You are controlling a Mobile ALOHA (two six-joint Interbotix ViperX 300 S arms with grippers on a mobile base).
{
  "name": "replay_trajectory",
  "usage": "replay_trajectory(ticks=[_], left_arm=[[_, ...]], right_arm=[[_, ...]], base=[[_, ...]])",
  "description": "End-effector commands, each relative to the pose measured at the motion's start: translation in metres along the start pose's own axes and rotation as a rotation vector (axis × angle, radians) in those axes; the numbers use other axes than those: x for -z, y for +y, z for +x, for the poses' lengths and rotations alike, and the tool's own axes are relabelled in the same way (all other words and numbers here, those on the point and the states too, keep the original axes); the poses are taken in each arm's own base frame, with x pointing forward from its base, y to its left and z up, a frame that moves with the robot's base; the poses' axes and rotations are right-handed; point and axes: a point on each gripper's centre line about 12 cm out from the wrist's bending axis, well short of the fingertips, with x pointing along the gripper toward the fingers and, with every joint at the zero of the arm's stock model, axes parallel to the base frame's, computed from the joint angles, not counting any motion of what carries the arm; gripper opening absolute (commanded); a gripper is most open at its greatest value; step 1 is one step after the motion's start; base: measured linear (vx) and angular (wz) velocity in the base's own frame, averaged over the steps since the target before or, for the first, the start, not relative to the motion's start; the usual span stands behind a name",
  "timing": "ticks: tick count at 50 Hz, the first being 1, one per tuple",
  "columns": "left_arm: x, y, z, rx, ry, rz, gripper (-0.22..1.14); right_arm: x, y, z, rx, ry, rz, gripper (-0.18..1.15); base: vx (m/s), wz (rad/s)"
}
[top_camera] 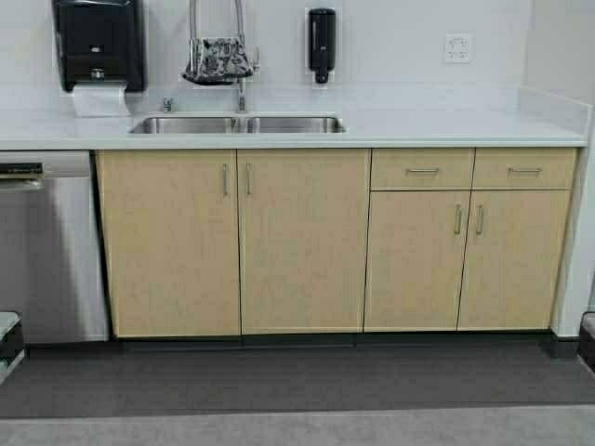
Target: Get the cloth and wipe up the spill under the wine glass
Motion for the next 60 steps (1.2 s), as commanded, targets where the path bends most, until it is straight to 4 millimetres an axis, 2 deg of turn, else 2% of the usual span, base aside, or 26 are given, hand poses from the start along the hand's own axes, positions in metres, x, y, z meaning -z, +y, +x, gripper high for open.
replay_trajectory(ticks=[1, 26, 60], left_arm=[[-0.009, 0.000, 0.003, 0.001, -0.021, -0.002, 0.03], [-0.008, 0.000, 0.001, 0.002, -0.024, -0.012, 0.03], [0.000, 0.000, -0.002, 0.001, -0.015, -0.015, 0.03]], right_arm=[[-0.010, -0.001, 0.003, 0.006, -0.023, -0.002, 0.06], [-0.026, -0.001, -0.004, 0.005, -0.084, 0.005, 0.06], [-0.026, -0.001, -0.007, 0.005, -0.092, 0.005, 0.06]], base=[[0.15, -0.04], [0.20, -0.08], [0.34, 0.06]])
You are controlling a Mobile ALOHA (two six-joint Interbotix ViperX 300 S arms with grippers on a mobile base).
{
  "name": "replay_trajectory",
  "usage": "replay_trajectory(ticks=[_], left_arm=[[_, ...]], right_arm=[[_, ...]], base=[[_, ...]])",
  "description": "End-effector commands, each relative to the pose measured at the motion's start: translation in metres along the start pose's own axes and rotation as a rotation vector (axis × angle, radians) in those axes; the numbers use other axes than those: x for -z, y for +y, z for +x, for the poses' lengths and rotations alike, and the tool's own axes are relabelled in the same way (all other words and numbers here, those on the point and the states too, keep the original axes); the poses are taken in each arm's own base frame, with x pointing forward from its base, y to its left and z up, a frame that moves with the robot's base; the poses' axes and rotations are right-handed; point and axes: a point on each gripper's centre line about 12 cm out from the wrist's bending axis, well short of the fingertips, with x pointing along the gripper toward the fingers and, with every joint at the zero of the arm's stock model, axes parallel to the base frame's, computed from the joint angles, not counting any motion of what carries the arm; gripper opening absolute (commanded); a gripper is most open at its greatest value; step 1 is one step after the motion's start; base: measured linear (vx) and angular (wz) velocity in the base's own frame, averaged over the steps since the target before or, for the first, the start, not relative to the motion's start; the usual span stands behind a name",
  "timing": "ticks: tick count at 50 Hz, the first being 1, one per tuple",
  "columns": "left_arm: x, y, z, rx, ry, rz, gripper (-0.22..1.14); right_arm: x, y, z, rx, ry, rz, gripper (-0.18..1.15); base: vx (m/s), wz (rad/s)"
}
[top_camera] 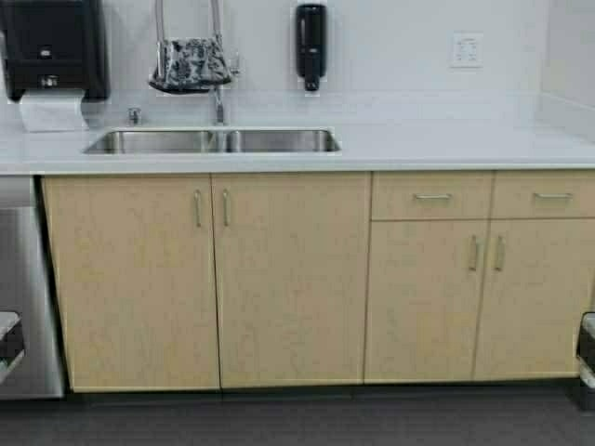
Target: Get the cloth and wipe up the spill under the wine glass
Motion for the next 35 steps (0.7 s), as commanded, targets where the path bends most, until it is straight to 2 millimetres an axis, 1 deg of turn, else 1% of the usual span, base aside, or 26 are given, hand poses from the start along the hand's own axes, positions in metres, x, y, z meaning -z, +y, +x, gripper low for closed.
replay_trajectory(ticks=[1, 7, 17, 23, 35], left_arm=[[0.000, 0.000, -0.001, 0.001, -0.006, -0.003, 0.03], [-0.003, 0.000, -0.004, 0.002, -0.026, -0.012, 0.03], [-0.003, 0.000, 0.000, 0.002, -0.032, -0.015, 0.03], [-0.002, 0.000, -0.001, 0.003, -0.035, -0.015, 0.03], [0.008, 0.000, -0.004, 0.001, -0.012, -0.021, 0.03]], right_arm=[[-0.009, 0.000, 0.002, -0.002, -0.025, 0.000, 0.06], [-0.009, 0.000, 0.002, -0.002, -0.025, 0.000, 0.06], [-0.010, 0.001, 0.001, -0.004, -0.029, 0.000, 0.06], [-0.013, 0.000, -0.002, -0.002, -0.048, -0.005, 0.06], [-0.009, 0.000, -0.004, -0.002, -0.043, -0.009, 0.06]], base=[[0.40, 0.11], [0.41, 0.10], [0.41, 0.10], [0.41, 0.11], [0.42, 0.10]])
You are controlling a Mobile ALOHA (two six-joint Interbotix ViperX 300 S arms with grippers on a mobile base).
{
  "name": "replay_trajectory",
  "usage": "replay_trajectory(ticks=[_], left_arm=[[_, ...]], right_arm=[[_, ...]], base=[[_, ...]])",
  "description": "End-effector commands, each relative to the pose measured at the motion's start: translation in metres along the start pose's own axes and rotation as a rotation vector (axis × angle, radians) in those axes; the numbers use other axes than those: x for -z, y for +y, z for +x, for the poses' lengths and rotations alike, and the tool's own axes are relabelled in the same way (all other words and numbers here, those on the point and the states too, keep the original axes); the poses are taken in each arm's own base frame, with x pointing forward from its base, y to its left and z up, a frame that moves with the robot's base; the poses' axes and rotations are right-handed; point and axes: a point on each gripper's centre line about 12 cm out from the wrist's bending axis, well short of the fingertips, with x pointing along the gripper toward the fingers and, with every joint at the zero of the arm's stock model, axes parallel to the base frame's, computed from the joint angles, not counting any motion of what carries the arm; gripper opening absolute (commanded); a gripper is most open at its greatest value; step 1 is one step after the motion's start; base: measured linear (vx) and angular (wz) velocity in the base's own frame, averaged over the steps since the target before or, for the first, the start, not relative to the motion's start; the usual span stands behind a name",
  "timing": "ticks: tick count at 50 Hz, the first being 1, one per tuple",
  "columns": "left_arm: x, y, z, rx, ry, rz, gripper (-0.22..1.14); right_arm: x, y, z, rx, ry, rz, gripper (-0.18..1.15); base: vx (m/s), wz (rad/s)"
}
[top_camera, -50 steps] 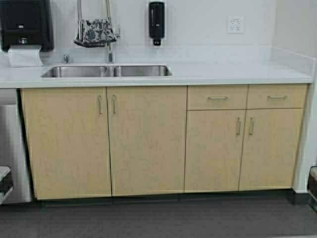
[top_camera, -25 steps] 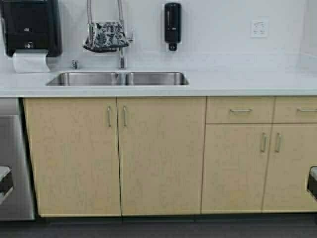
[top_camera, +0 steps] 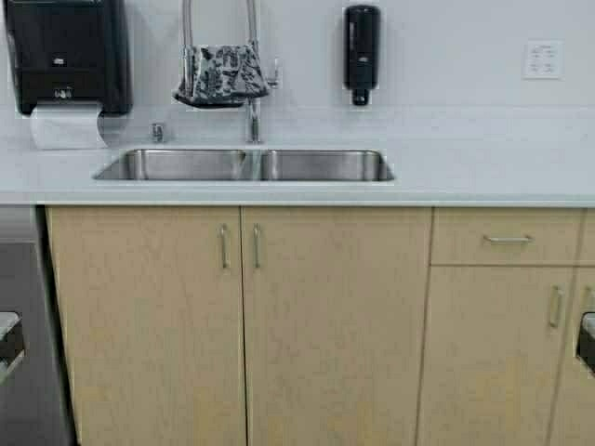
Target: Get the cloth and wipe up the spill under the wine glass
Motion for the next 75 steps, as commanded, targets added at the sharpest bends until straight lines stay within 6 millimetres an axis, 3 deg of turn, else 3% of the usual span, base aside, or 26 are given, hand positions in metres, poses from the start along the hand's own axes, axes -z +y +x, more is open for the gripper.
replay_trajectory(ticks=[1, 30, 49, 59, 65, 75], left_arm=[[0.001, 0.000, 0.000, 0.000, 0.000, -0.008, 0.03], [0.002, 0.000, -0.002, 0.001, -0.003, -0.043, 0.03], [0.002, 0.000, -0.003, 0.002, -0.007, -0.051, 0.03], [0.001, 0.000, -0.006, 0.003, -0.017, -0.048, 0.03], [-0.005, -0.001, -0.012, 0.007, -0.042, -0.031, 0.03], [-0.011, -0.002, -0.022, 0.011, -0.062, -0.008, 0.03]], right_arm=[[-0.003, 0.000, 0.001, 0.000, -0.012, -0.002, 0.06], [-0.001, 0.000, 0.001, -0.002, -0.009, 0.003, 0.06], [-0.003, 0.011, -0.002, -0.059, 0.006, 0.008, 0.06], [-0.016, 0.014, 0.003, -0.073, -0.009, 0.011, 0.06], [-0.030, 0.028, 0.011, -0.143, -0.008, 0.024, 0.06], [-0.043, 0.073, 0.032, -0.331, 0.020, 0.040, 0.06]], base=[[0.42, 0.10], [0.40, 0.20], [0.36, 0.16], [0.30, 0.05], [0.29, 0.01], [0.28, -0.03]])
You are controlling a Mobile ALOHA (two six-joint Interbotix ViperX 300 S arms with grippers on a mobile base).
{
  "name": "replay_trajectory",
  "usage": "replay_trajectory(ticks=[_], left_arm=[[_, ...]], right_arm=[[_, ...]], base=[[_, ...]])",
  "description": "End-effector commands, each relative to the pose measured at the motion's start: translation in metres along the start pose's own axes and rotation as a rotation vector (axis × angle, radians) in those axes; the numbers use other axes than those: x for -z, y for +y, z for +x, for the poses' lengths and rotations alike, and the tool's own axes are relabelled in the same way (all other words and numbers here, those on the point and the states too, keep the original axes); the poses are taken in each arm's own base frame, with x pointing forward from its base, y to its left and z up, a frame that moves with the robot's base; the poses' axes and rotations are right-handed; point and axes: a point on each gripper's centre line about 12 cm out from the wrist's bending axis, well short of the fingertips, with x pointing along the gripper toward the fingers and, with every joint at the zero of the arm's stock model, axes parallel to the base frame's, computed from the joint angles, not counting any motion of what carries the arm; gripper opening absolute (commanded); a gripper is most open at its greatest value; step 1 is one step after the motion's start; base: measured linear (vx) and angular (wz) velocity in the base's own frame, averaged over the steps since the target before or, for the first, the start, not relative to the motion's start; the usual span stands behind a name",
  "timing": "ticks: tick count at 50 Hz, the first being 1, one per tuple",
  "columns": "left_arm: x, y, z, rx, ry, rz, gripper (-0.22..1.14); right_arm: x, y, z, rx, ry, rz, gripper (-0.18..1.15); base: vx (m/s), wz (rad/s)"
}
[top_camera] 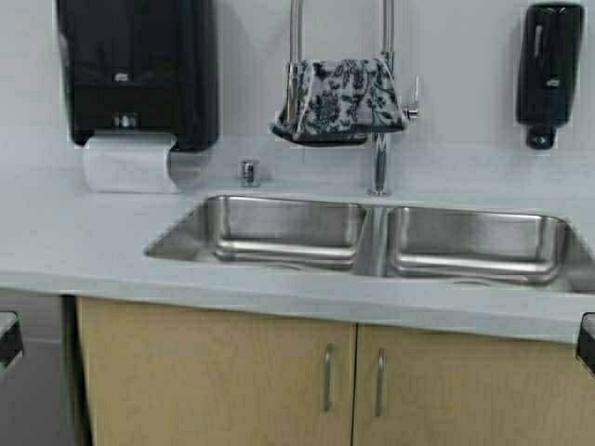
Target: Get the cloth and wipe up the spill under the wine glass
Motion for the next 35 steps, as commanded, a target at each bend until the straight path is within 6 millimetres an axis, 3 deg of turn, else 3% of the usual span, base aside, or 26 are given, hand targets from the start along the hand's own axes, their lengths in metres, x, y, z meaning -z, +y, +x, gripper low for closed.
replay_trajectory(ticks=[1, 8, 16, 35], left_arm=[[-0.005, -0.001, -0.004, 0.003, -0.017, 0.011, 0.03], [-0.006, -0.001, -0.014, 0.004, -0.043, 0.008, 0.03], [-0.005, -0.001, -0.024, 0.004, -0.063, 0.007, 0.03], [-0.005, 0.000, -0.032, 0.003, -0.063, 0.010, 0.03]], right_arm=[[-0.013, 0.027, 0.024, -0.118, 0.010, 0.009, 0.06], [0.002, 0.048, 0.054, -0.185, 0.082, 0.004, 0.06], [0.041, 0.065, 0.084, -0.221, 0.148, -0.001, 0.06], [0.140, 0.106, 0.125, -0.312, 0.211, -0.009, 0.07]], base=[[0.27, -0.05], [0.26, -0.04], [0.26, -0.03], [0.23, -0.03]])
